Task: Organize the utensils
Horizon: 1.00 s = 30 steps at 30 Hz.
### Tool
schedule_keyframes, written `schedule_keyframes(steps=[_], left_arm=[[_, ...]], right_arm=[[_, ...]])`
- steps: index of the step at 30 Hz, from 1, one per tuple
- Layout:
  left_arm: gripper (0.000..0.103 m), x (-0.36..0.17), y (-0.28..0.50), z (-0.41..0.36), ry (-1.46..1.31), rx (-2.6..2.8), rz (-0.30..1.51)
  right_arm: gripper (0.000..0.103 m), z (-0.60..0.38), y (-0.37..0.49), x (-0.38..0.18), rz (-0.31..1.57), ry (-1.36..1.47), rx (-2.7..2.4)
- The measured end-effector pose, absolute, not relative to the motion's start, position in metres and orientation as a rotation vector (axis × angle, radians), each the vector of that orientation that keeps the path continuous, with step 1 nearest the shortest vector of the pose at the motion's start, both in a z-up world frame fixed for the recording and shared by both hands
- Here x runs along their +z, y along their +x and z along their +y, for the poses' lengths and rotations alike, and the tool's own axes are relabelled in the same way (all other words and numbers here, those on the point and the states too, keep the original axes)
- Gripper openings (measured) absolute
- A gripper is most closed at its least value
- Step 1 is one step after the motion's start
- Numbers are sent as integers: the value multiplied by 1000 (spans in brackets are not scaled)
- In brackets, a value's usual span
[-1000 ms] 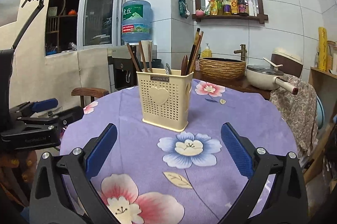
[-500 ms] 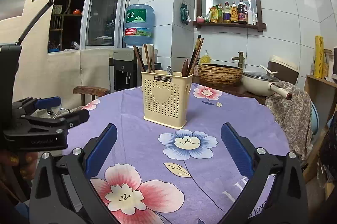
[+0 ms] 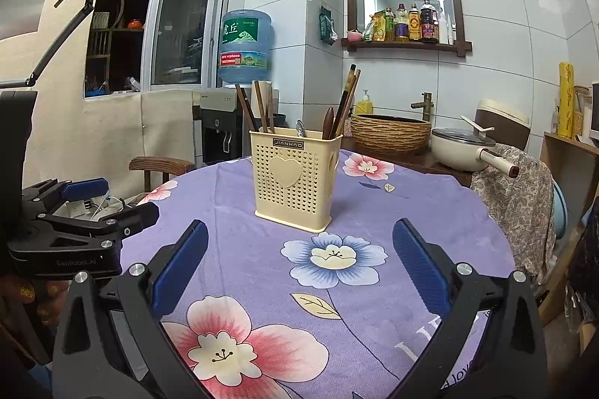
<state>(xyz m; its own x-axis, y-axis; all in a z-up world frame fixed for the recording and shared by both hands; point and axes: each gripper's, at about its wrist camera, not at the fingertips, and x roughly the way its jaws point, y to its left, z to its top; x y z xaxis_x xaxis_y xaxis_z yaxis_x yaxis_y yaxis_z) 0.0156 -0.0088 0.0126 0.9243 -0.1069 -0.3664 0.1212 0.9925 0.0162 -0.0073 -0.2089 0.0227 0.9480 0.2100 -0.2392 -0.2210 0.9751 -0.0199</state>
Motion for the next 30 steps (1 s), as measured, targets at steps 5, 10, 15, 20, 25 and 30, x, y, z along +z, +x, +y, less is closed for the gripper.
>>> schedule_keyframes(steps=[5, 10, 15, 20, 25, 30], left_arm=[[97, 12, 15, -8, 35, -116, 373], [97, 13, 15, -8, 31, -115, 373], [97, 12, 15, -8, 38, -114, 374], [97, 11, 16, -8, 39, -117, 375], [97, 10, 15, -8, 31, -118, 382], [97, 9, 16, -8, 24, -121, 390]], right_arm=[[97, -209, -7, 23, 239, -47, 224], [97, -209, -7, 24, 237, -46, 229], [97, -208, -7, 23, 239, -47, 234], [97, -208, -7, 23, 241, -48, 232], [97, -208, -7, 22, 242, -48, 234], [97, -207, -7, 22, 245, -55, 239]])
